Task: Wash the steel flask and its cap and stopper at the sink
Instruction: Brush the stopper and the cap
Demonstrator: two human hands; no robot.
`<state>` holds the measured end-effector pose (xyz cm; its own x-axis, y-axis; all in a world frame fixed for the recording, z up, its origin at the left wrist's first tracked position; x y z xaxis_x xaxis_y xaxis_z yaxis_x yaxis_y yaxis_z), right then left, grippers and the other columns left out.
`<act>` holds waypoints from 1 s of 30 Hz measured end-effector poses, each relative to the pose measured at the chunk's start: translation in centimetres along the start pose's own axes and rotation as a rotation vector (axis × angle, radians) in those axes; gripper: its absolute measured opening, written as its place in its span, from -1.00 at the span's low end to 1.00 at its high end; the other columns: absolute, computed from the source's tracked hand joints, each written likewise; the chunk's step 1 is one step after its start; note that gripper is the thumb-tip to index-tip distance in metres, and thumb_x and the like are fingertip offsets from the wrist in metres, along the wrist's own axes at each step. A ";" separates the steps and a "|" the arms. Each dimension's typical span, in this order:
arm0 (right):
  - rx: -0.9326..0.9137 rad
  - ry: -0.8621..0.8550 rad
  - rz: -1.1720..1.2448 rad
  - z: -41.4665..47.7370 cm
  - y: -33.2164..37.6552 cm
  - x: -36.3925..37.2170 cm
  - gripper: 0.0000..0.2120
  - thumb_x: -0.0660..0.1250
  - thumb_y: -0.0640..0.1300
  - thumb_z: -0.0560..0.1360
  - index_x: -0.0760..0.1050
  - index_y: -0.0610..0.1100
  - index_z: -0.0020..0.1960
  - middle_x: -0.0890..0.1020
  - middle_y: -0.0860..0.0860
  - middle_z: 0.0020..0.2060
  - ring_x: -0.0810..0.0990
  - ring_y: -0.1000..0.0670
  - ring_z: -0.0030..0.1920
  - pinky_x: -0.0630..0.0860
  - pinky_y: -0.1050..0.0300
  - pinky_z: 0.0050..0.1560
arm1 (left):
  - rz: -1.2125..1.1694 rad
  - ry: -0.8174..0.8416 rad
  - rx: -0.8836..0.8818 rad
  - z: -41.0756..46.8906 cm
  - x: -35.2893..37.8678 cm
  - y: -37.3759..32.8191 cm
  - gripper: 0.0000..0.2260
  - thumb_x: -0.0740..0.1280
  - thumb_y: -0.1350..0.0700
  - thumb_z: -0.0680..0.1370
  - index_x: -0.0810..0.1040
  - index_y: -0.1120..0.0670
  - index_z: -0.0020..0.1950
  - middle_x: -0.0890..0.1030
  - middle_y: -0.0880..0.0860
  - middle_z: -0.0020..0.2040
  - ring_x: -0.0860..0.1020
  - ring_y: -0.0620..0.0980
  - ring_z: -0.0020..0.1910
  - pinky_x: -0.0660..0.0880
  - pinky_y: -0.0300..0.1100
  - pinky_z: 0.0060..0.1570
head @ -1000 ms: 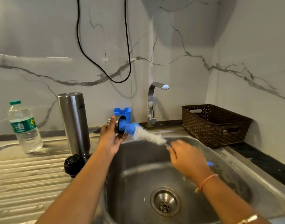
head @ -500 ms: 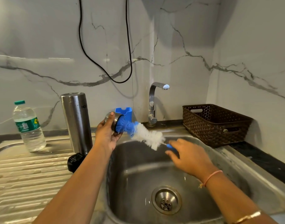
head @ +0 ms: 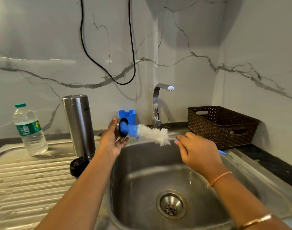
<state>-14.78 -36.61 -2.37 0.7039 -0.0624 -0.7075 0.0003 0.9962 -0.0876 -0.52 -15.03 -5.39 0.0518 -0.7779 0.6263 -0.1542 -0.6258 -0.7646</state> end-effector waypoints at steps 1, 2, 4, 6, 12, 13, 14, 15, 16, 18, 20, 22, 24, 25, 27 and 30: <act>0.058 0.051 0.118 0.1 -0.1 0.2 -0.66 0.11 0.00 0.56 0.61 -0.10 -0.17 0.52 0.03 -0.39 0.51 -0.01 -0.44 0.32 0.19 -0.48 | -0.009 0.004 0.007 0.0 0.1 -0.1 -0.56 0.45 -0.03 0.41 0.47 0.13 0.19 0.59 0.16 0.10 0.58 0.16 0.09 0.52 0.07 0.14; 0.185 0.192 0.355 0.2 -0.6 1.0 -0.66 0.13 0.00 0.59 0.61 -0.13 -0.14 0.50 0.03 -0.41 0.47 0.02 -0.45 0.32 0.20 -0.47 | -0.027 0.019 0.014 -0.1 0.2 -0.1 -0.54 0.45 -0.01 0.40 0.46 0.13 0.22 0.59 0.16 0.11 0.58 0.15 0.10 0.54 0.06 0.11; 0.566 0.680 1.065 -1.8 -0.2 3.6 -0.66 0.16 0.00 0.61 0.60 -0.18 -0.09 0.38 0.03 -0.49 0.28 0.11 -0.55 0.20 0.28 -0.55 | -0.108 0.087 -0.008 -0.4 0.9 -0.1 -0.49 0.47 0.01 0.35 0.48 0.14 0.24 0.59 0.17 0.13 0.59 0.15 0.10 0.57 0.06 0.03; 0.728 0.847 1.365 -3.0 0.4 4.0 -0.65 0.15 0.00 0.61 0.59 -0.21 -0.09 0.34 0.02 -0.51 0.16 0.15 -0.60 0.10 0.33 -0.62 | -0.189 0.150 -0.049 -0.9 1.8 0.0 -0.46 0.49 0.00 0.31 0.50 0.16 0.23 0.59 0.20 0.15 0.59 0.17 0.11 0.55 0.09 0.08; 0.140 0.237 0.209 -0.5 -0.5 2.2 -0.81 0.20 0.01 0.56 0.54 -0.06 -0.05 0.55 0.04 -0.22 0.56 0.02 -0.29 0.50 0.08 -0.32 | -0.106 -0.042 -0.030 -0.3 0.6 0.0 -0.63 0.47 -0.02 0.41 0.48 0.13 0.10 0.59 0.17 0.02 0.58 0.14 0.02 0.49 0.08 0.21; 0.042 0.110 0.057 -0.4 -0.3 1.7 -0.82 0.21 -0.02 0.52 0.55 -0.07 -0.09 0.54 0.04 -0.26 0.56 -0.01 -0.36 0.44 0.11 -0.44 | -0.097 -0.072 -0.042 -0.3 0.2 0.3 -0.62 0.47 -0.03 0.41 0.47 0.13 0.09 0.58 0.16 0.00 0.57 0.13 0.03 0.48 0.07 0.23; -0.010 0.045 -0.020 -0.3 -0.1 1.3 -0.83 0.23 -0.04 0.48 0.56 -0.08 -0.14 0.53 0.03 -0.31 0.54 -0.03 -0.43 0.38 0.13 -0.51 | -0.090 -0.088 -0.051 -0.3 0.0 0.5 -0.62 0.47 -0.04 0.41 0.46 0.13 0.07 0.57 0.16 -0.02 0.55 0.13 0.03 0.47 0.06 0.24; 0.004 0.072 -0.014 -0.1 0.2 1.2 -0.83 0.22 -0.06 0.49 0.55 -0.08 -0.15 0.53 0.02 -0.33 0.54 -0.05 -0.43 0.38 0.11 -0.50 | -0.090 -0.085 -0.057 -0.4 -0.1 0.6 -0.63 0.47 -0.04 0.41 0.46 0.13 0.05 0.57 0.16 -0.03 0.55 0.13 0.03 0.47 0.05 0.23; 0.076 0.181 0.088 0.0 0.2 1.5 -0.81 0.20 -0.06 0.54 0.54 -0.10 -0.14 0.52 0.01 -0.33 0.54 -0.05 -0.38 0.40 0.10 -0.42 | -0.096 -0.066 -0.060 -0.4 0.0 0.6 -0.64 0.47 -0.03 0.41 0.46 0.13 0.05 0.57 0.16 -0.02 0.56 0.13 0.04 0.48 0.05 0.22; 0.359 0.522 0.650 -1.1 0.4 3.3 -0.76 0.24 -0.02 0.57 0.54 -0.14 -0.14 0.45 0.01 -0.42 0.41 0.03 -0.45 0.32 0.18 -0.44 | -0.142 -0.006 -0.064 -0.3 0.2 0.2 -0.68 0.47 0.03 0.43 0.48 0.13 0.06 0.59 0.17 0.00 0.59 0.12 0.03 0.52 0.03 0.16; 0.666 0.756 1.196 -2.5 1.3 3.9 -0.73 0.24 -0.04 0.58 0.54 -0.18 -0.18 0.31 0.03 -0.52 0.20 0.12 -0.58 0.14 0.30 -0.59 | -0.240 0.032 -0.091 0.0 0.1 0.2 -0.82 0.43 0.13 0.47 0.50 0.14 -0.01 0.58 0.10 -0.05 0.61 0.01 -0.06 0.56 -0.05 0.04; 0.675 0.693 1.256 -2.3 1.3 3.7 -0.71 0.22 -0.04 0.59 0.51 -0.17 -0.23 0.28 0.05 -0.55 0.15 0.15 -0.61 0.09 0.31 -0.62 | -0.255 0.017 -0.107 0.0 0.1 0.6 -0.91 0.38 0.17 0.50 0.51 0.15 -0.07 0.52 0.05 -0.11 0.57 -0.08 -0.15 0.55 -0.12 -0.07; 0.528 0.532 0.986 -1.4 0.9 3.2 -0.70 0.23 -0.07 0.59 0.47 -0.18 -0.27 0.34 0.05 -0.55 0.24 0.17 -0.60 0.18 0.34 -0.57 | -0.156 0.039 -0.084 -0.4 0.9 0.6 -0.78 0.40 0.07 0.49 0.53 0.14 0.06 0.51 0.09 -0.03 0.54 -0.03 -0.08 0.53 -0.10 0.06; 0.452 0.467 0.838 -1.0 0.8 3.0 -0.70 0.25 -0.06 0.58 0.47 -0.20 -0.27 0.37 0.04 -0.52 0.29 0.16 -0.55 0.22 0.34 -0.51 | -0.129 0.062 -0.072 -0.5 1.3 0.5 -0.67 0.41 -0.01 0.48 0.52 0.14 0.15 0.53 0.12 0.03 0.56 0.02 -0.02 0.52 -0.06 0.12; 0.334 0.444 0.668 -1.1 1.2 2.8 -0.70 0.26 -0.02 0.56 0.44 -0.18 -0.26 0.42 0.02 -0.47 0.37 0.09 -0.44 0.30 0.22 -0.38 | -0.133 0.082 -0.042 -0.6 1.7 0.1 -0.51 0.44 -0.10 0.43 0.49 0.14 0.24 0.57 0.17 0.11 0.59 0.11 0.06 0.52 0.03 0.16; 0.188 0.438 0.470 -1.3 1.7 2.4 -0.71 0.20 0.05 0.57 0.37 -0.10 -0.23 0.45 0.03 -0.40 0.47 -0.03 -0.32 0.41 0.04 -0.27 | -0.100 0.023 -0.008 -0.4 0.8 -0.2 -0.50 0.48 -0.11 0.38 0.50 0.13 0.20 0.60 0.16 0.09 0.60 0.13 0.06 0.52 0.08 0.16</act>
<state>-14.01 -35.11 -5.18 0.3064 0.4011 -0.8633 -0.0842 0.9148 0.3951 -0.80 -15.49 -4.70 0.0446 -0.7101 0.7027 -0.1571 -0.6997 -0.6970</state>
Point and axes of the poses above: each hand's wrist, its own z-axis towards the middle knuckle, its own x-axis out of the palm, y = z × x, the point moved 6 cm from there along z, towards the middle knuckle
